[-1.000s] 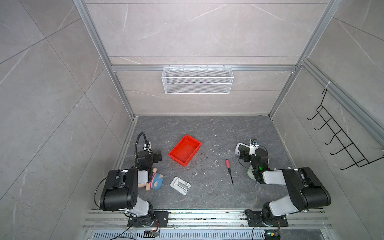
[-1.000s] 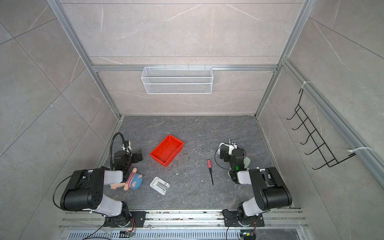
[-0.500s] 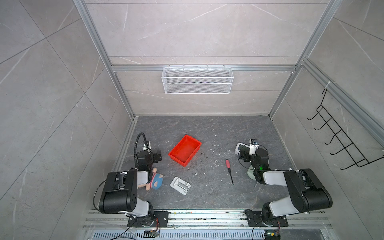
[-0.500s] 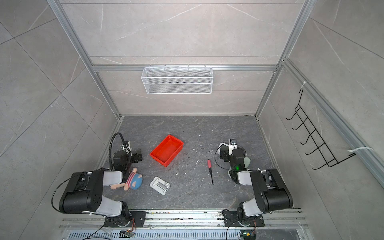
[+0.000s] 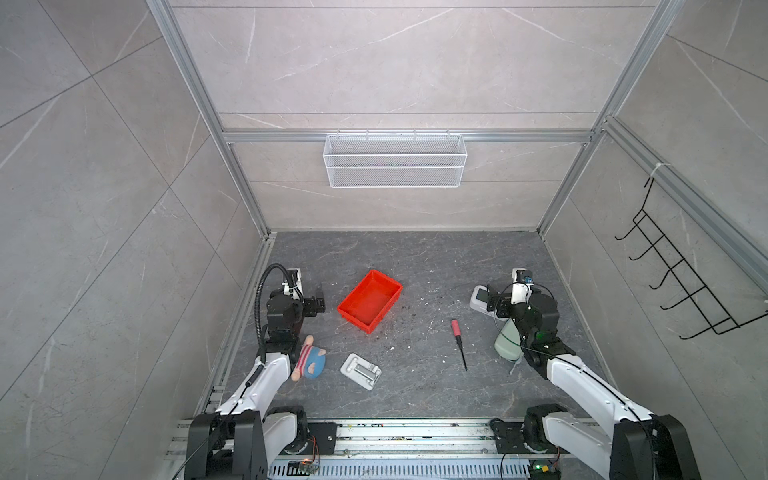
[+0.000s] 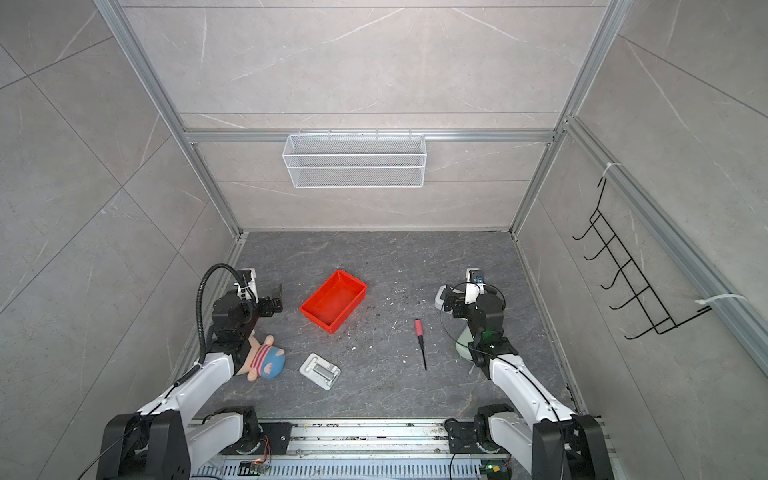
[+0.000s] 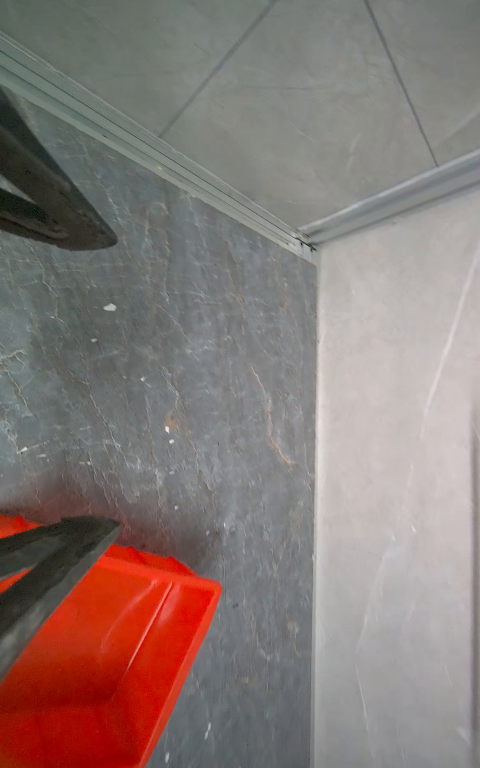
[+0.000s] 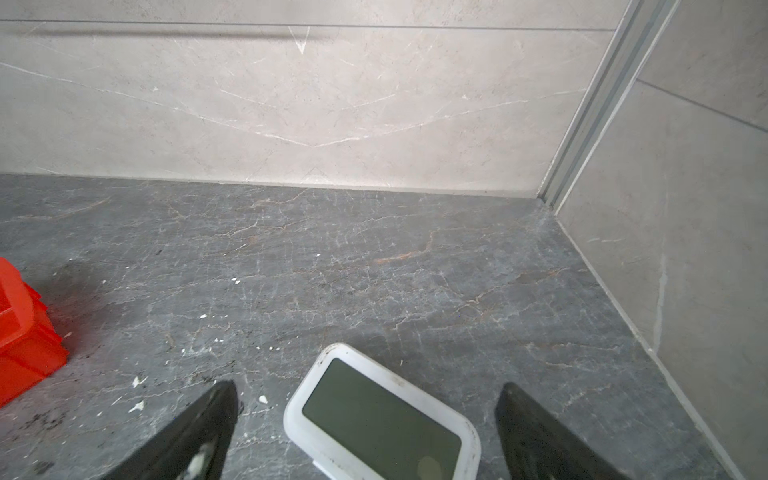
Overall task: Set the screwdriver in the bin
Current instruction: 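Lower the right gripper over the pink screwdriver while the left arm nears the bin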
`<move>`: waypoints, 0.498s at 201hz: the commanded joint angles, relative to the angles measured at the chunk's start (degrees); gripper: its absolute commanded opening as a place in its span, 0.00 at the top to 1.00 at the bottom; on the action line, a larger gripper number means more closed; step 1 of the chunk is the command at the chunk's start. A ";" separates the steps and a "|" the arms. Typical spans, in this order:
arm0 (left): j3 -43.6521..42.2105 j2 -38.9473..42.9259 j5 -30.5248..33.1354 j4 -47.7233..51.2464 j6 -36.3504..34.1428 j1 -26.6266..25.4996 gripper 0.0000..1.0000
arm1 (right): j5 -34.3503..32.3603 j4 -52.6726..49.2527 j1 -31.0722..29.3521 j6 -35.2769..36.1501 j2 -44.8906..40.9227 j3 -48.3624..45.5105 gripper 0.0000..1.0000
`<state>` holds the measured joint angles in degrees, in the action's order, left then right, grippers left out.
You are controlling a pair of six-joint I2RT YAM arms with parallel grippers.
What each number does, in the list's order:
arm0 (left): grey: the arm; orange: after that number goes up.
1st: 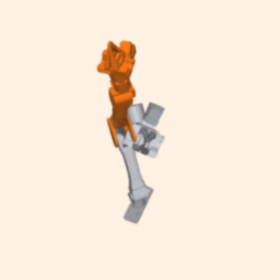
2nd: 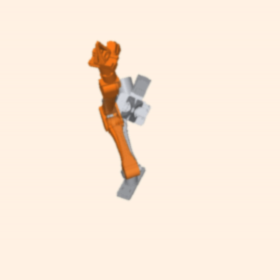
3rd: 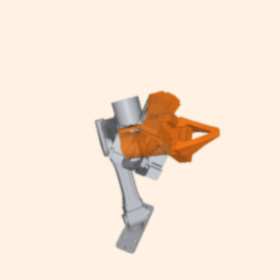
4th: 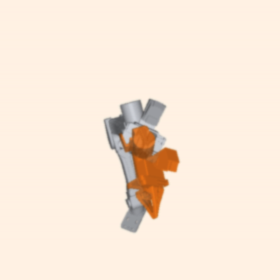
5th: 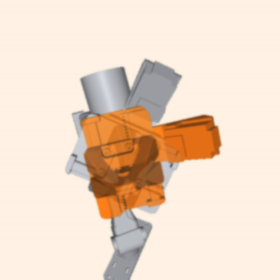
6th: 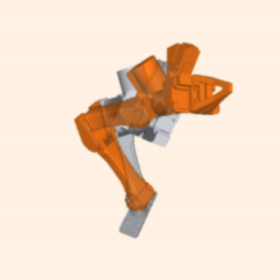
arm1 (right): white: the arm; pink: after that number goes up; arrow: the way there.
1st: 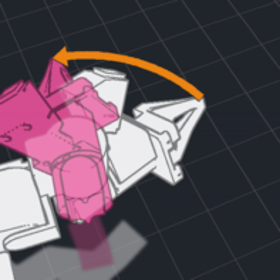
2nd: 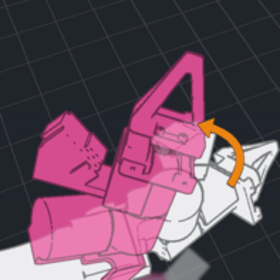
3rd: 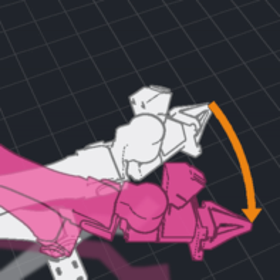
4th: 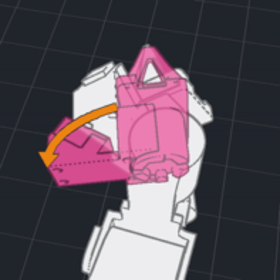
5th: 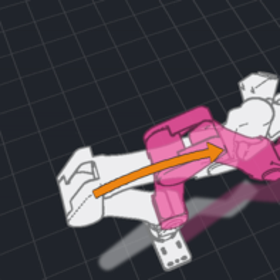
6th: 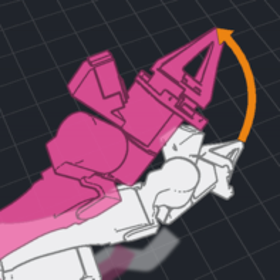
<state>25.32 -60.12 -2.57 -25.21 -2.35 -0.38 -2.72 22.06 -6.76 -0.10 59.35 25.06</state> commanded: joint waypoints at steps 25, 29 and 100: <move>6.73 6.33 -19.74 15.00 -10.39 -2.55 0.00 | 3.27 -18.33 -0.11 -10.75 -3.83 7.13 0.01; 7.19 6.60 -22.30 16.16 -11.52 -2.68 0.00 | 3.56 -20.23 -0.14 -12.05 -4.04 7.88 0.01; 15.90 6.69 -45.01 36.77 -25.06 -10.02 0.00 | 2.29 -43.12 -4.38 -18.11 -2.82 20.34 0.01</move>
<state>37.67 -53.74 -40.32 2.24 -20.12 -7.20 -0.38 -10.35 -8.16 -15.79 55.72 41.45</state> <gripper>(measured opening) 0.999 0.990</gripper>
